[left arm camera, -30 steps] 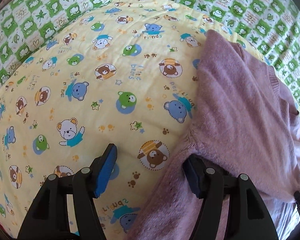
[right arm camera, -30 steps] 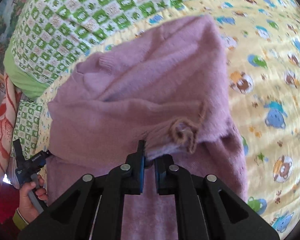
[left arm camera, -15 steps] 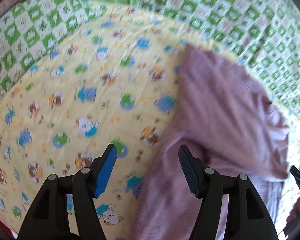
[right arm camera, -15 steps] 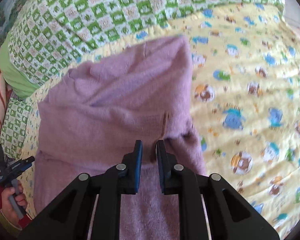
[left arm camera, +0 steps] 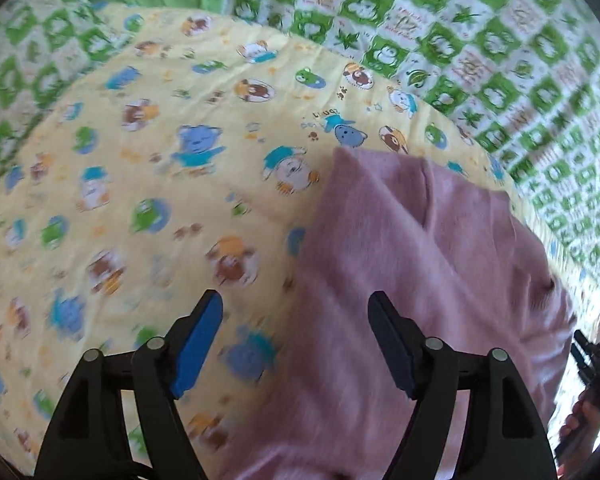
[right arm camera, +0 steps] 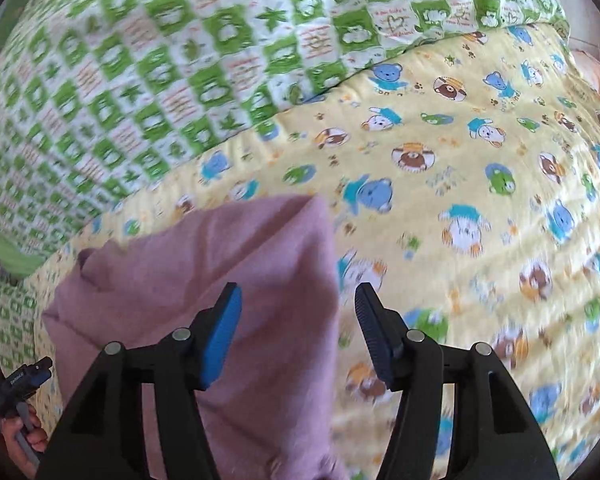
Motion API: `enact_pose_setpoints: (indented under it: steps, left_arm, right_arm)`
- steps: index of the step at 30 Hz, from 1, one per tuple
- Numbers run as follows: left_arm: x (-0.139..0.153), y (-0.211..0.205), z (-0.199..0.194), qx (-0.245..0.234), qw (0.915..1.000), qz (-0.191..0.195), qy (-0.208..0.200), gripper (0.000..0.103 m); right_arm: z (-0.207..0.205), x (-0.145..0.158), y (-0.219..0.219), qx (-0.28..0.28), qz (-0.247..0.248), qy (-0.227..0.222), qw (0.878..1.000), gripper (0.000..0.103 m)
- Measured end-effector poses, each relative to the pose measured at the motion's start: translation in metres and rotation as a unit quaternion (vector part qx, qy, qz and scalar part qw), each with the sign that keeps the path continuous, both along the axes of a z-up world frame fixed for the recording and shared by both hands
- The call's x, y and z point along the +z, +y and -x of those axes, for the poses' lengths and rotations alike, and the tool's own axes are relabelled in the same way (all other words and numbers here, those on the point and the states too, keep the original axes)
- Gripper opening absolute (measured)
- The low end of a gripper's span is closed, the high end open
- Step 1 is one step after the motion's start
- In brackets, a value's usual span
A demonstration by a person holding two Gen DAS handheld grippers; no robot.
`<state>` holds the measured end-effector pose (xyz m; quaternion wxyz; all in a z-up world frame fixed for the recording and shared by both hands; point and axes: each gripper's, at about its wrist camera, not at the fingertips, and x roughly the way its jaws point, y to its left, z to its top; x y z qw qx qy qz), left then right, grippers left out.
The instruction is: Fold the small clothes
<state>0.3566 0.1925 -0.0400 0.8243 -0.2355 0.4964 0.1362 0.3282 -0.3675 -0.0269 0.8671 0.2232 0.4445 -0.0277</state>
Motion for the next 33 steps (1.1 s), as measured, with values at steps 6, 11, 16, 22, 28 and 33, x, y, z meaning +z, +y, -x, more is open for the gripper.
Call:
enact_pose_setpoints:
  steps: [6,11,16,22,28,33]
  left_arm:
    - [-0.018,0.003,-0.04,0.007,0.9999,-0.006,0.009,0.077]
    - [-0.013,-0.003,-0.049,0.011,0.9995,-0.03,0.006,0.067]
    - [-0.007,-0.008,-0.042,0.008,0.9993,-0.036,0.002,0.068]
    - [0.011,-0.011,0.022,-0.007,0.9996,-0.027,-0.009,0.073]
    - [0.002,-0.026,0.115,-0.042,0.9991,0.003,0.011,0.074]
    - [-0.013,-0.04,0.192,-0.069,0.9964,0.032,0.037,0.074]
  right_arm:
    - [-0.035,-0.021,-0.02,0.002,-0.034,0.007,0.999,0.063]
    - [-0.048,-0.008,-0.005,0.042,0.021,-0.011,0.999,0.007]
    - [-0.052,-0.022,-0.011,0.021,0.044,0.016,0.999,0.009]
    - [-0.015,0.005,-0.011,-0.005,-0.022,-0.012,1.0,0.046]
    - [0.065,0.025,0.012,0.013,-0.047,-0.011,0.999,0.046]
    - [0.14,0.017,0.031,0.024,-0.056,0.009,0.998,0.046]
